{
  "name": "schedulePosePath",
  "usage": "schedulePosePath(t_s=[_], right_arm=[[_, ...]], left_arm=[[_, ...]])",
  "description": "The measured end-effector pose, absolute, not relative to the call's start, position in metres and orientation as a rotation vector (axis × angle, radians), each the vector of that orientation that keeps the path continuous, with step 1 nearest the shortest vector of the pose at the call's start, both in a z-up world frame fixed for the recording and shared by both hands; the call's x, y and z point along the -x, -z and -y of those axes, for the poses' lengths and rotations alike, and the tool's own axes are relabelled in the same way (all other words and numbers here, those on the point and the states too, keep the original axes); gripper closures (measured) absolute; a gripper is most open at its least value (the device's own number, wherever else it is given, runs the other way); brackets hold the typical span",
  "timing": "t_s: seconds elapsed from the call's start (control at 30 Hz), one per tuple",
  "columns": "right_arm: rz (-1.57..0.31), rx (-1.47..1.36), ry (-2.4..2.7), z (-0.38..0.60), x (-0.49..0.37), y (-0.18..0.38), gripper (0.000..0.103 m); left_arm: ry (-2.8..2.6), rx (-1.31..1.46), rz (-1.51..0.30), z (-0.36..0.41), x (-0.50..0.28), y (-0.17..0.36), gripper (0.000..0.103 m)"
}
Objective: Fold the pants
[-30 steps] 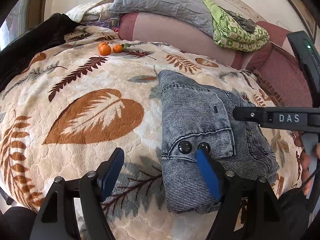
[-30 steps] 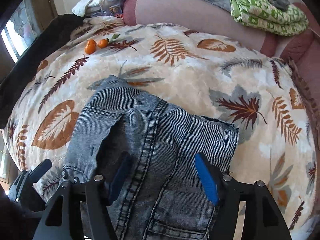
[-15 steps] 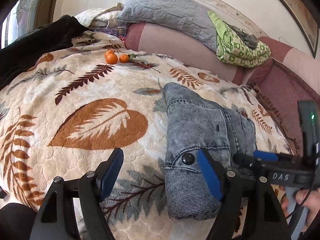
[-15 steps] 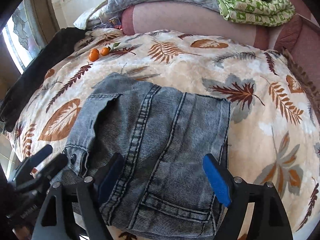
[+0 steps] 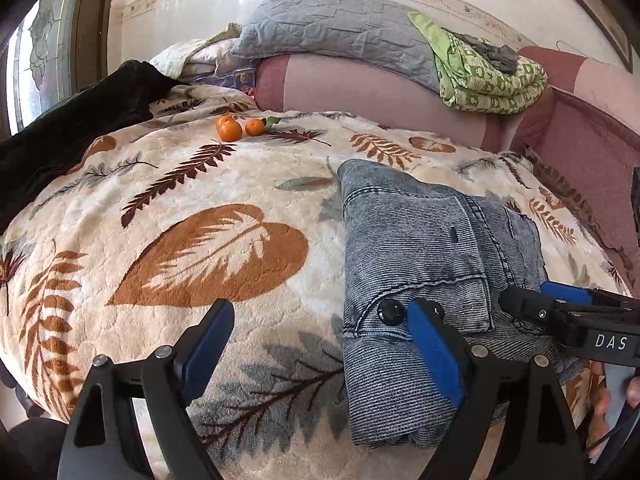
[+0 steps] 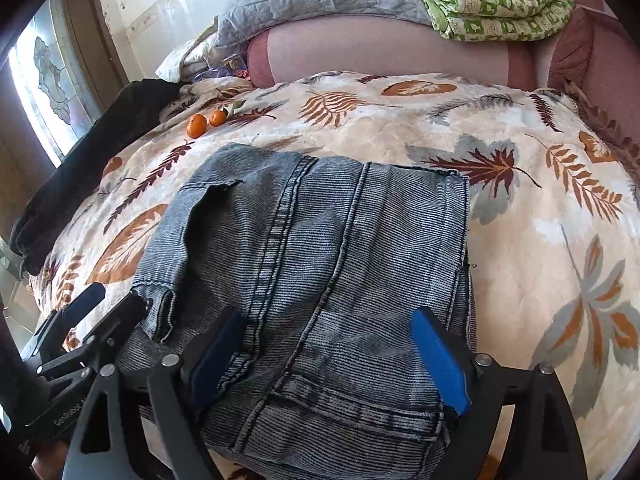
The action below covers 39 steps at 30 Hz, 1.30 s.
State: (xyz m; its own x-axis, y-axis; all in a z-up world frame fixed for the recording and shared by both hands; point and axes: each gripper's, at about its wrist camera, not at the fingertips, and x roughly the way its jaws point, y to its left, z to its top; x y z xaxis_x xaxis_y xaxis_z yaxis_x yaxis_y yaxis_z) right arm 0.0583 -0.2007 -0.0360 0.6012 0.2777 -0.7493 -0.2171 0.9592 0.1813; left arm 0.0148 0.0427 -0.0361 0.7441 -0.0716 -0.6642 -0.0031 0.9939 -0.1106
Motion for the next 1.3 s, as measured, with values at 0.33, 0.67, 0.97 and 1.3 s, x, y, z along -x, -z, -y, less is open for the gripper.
schedulePosePath(t_s=[0.33, 0.67, 0.97, 1.3], right_arm=[[-0.798, -0.213, -0.264, 0.233, -0.046, 0.018, 0.014], [-0.930, -0.044, -0.200, 0.207, -0.060, 0.043, 0.001], [-0.906, -0.030, -0.181, 0.205, -0.057, 0.045, 0.001], [-0.646, 0.018, -0.143, 0.207, -0.023, 0.004, 0.000]], left_arm=[[0.021, 0.053, -0.707, -0.044, -0.028, 0.018, 0.014], [0.015, 0.044, -0.705, -0.041, -0.028, 0.044, 0.010], [0.041, 0.162, -0.758, -0.053, -0.031, 0.050, 0.006], [0.051, 0.171, -0.765, -0.054, -0.032, 0.048, 0.006]])
